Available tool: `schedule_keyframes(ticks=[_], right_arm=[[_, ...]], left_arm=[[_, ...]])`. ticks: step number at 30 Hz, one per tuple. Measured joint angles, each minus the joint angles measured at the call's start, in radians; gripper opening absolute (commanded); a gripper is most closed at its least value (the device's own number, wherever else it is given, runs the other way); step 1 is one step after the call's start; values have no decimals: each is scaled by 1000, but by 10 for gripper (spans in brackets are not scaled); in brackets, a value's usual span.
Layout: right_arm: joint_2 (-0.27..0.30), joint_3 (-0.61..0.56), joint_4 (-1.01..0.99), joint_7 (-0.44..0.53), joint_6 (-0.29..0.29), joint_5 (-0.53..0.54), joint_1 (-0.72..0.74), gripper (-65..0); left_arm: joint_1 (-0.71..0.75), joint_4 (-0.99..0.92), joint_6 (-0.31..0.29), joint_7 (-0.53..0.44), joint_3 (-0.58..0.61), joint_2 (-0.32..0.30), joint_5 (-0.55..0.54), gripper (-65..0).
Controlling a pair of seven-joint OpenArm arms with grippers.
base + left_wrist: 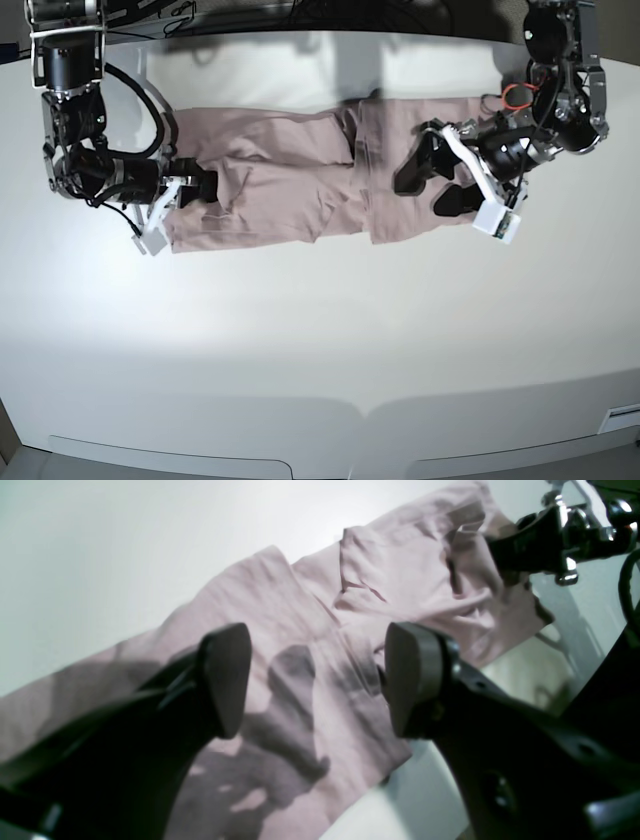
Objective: Fold the T-shirt properly
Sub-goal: 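Grasp the strip end with the right gripper and fold it toward the left gripper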
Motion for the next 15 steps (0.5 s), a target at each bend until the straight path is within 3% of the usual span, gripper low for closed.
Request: schedule_keyframes(ticks=[5, 9, 12, 15], right_arm=[[90, 82, -6, -57, -15, -48, 37, -650], [135, 175, -10, -159, -16, 69, 77, -650], [117, 198, 35, -233, -14, 118, 92, -650], [39, 198, 111, -311, -12, 122, 78, -650]], left_arm=[[0, 0, 0, 11, -1, -2, 0, -235], [0, 0, 0, 27, -1, -2, 0, -235], [0, 0, 0, 26, -1, -2, 0, -235], [0, 0, 0, 27, -1, -13, 0, -235]])
